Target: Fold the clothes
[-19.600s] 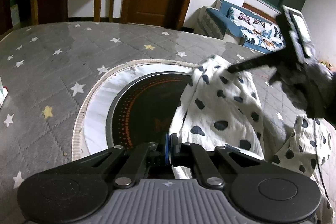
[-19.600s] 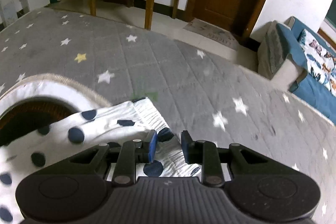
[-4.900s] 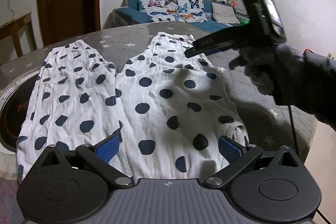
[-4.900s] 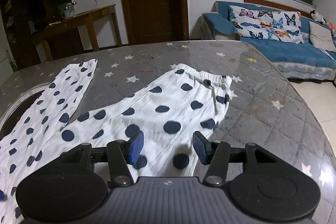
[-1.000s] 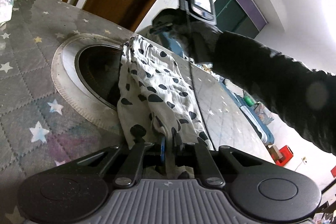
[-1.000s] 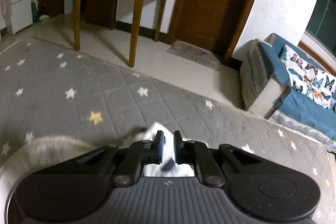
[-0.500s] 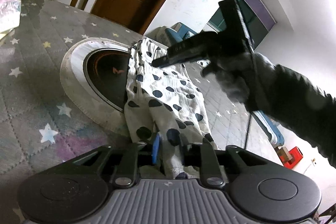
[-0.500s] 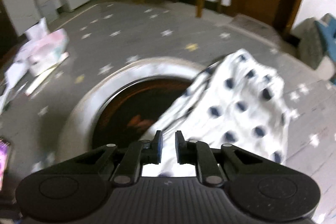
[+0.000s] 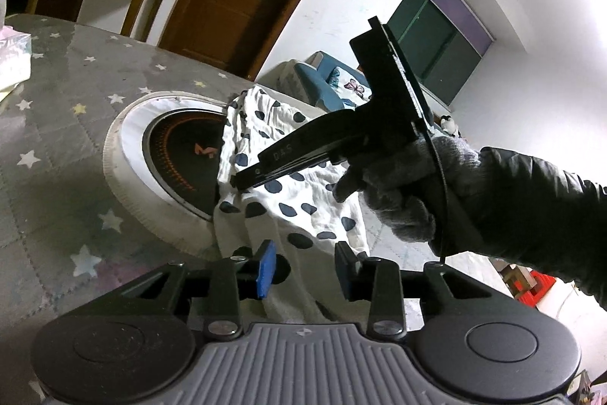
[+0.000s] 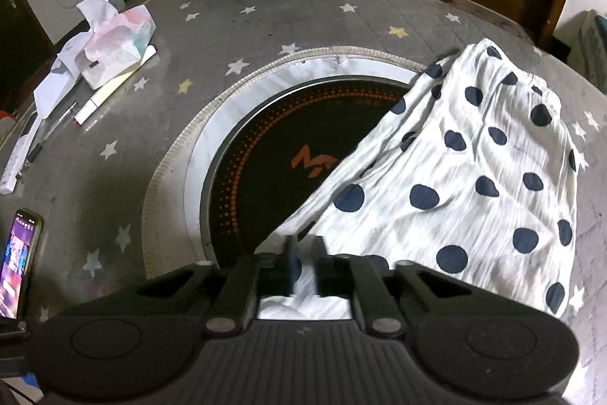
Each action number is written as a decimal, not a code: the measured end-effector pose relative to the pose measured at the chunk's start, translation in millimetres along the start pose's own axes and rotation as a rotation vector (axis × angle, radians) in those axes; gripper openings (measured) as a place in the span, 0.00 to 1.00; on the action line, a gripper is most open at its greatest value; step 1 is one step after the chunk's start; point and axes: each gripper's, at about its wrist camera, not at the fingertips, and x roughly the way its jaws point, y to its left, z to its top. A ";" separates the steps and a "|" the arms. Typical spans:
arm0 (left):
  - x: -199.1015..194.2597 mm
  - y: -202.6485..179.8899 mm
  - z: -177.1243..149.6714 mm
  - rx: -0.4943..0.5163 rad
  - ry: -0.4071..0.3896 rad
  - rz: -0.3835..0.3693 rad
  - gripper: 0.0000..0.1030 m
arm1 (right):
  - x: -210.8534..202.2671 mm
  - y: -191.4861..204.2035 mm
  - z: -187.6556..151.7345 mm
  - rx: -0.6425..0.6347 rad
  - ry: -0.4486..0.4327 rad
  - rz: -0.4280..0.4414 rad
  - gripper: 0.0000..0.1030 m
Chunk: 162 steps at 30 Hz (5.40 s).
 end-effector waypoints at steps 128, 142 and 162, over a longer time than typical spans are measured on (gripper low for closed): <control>129.6 -13.4 31.3 -0.086 0.180 0.009 0.45 | -90.4 -180.3 -141.5 0.346 -0.310 -0.067 0.04; 93.7 -20.3 9.8 0.016 0.176 0.014 0.46 | -53.8 -103.5 -95.8 0.035 -0.307 -0.069 0.23; 67.5 -35.7 -9.0 0.084 0.304 -0.086 0.46 | -88.9 -84.0 -141.9 -0.015 -0.230 -0.159 0.25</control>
